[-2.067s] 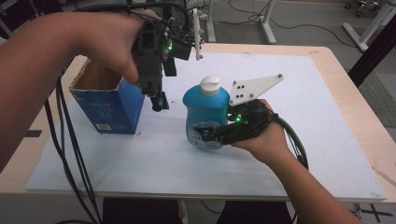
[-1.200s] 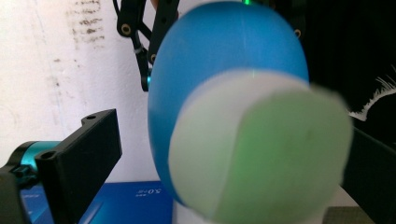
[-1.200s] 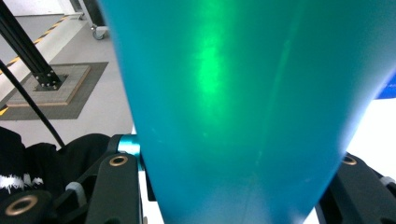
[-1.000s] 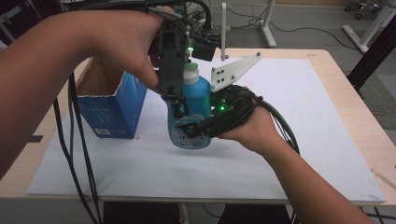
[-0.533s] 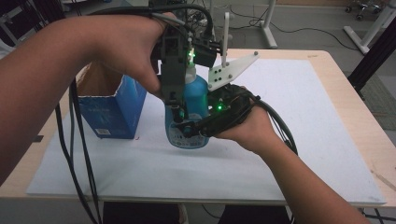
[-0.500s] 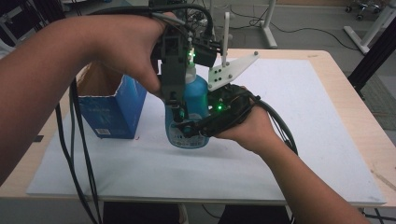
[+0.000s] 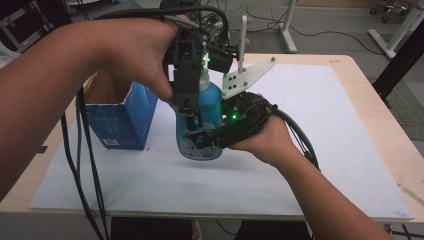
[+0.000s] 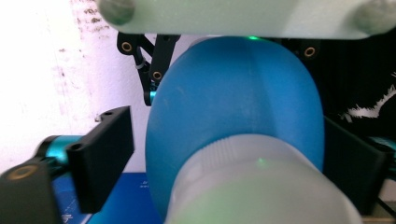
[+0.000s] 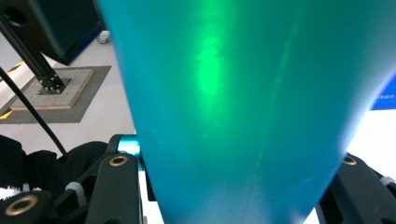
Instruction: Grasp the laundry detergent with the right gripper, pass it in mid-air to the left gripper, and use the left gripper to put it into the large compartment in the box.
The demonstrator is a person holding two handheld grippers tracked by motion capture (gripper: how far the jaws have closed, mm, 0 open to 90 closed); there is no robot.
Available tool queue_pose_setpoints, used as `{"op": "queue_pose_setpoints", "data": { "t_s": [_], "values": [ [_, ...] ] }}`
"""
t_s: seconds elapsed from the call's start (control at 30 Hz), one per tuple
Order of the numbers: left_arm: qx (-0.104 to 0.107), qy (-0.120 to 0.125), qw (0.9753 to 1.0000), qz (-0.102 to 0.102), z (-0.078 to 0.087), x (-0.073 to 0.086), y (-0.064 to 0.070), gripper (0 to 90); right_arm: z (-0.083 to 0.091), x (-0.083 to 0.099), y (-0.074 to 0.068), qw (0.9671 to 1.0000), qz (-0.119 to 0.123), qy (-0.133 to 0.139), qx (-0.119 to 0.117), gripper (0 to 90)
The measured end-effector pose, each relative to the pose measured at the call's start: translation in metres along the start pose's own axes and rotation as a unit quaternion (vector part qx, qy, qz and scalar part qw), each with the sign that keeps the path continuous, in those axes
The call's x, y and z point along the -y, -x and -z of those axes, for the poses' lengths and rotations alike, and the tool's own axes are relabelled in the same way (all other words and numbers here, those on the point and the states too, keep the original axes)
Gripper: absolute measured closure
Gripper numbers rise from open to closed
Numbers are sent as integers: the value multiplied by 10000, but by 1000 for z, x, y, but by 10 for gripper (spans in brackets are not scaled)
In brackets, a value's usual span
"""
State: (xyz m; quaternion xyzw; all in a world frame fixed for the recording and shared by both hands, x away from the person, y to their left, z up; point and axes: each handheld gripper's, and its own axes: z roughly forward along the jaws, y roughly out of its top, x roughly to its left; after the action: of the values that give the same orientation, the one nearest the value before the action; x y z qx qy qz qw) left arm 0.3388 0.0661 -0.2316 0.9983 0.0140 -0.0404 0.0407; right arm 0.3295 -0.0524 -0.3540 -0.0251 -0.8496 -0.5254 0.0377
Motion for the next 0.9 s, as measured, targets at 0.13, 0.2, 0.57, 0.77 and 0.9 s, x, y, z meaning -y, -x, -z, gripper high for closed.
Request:
{"op": "queue_pose_setpoints", "data": {
  "t_s": [0.13,0.2,0.57,0.77,0.9],
  "values": [
    [-39,-15,10000,-28,0,0,0,158,0,0,0,10000,8,34,11,463],
    [-34,0,10000,-19,0,-1,0,181,0,0,0,10000,6,36,12,463],
    [-77,-32,10000,-38,0,-2,0,214,-1,0,0,10000,-34,23,5,463],
    [-81,-41,9999,-56,1,-2,0,261,-1,0,0,10000,-48,25,4,463],
    [-92,-35,9999,-45,0,-2,0,273,-2,0,0,10000,-22,41,5,463]
  ]
}}
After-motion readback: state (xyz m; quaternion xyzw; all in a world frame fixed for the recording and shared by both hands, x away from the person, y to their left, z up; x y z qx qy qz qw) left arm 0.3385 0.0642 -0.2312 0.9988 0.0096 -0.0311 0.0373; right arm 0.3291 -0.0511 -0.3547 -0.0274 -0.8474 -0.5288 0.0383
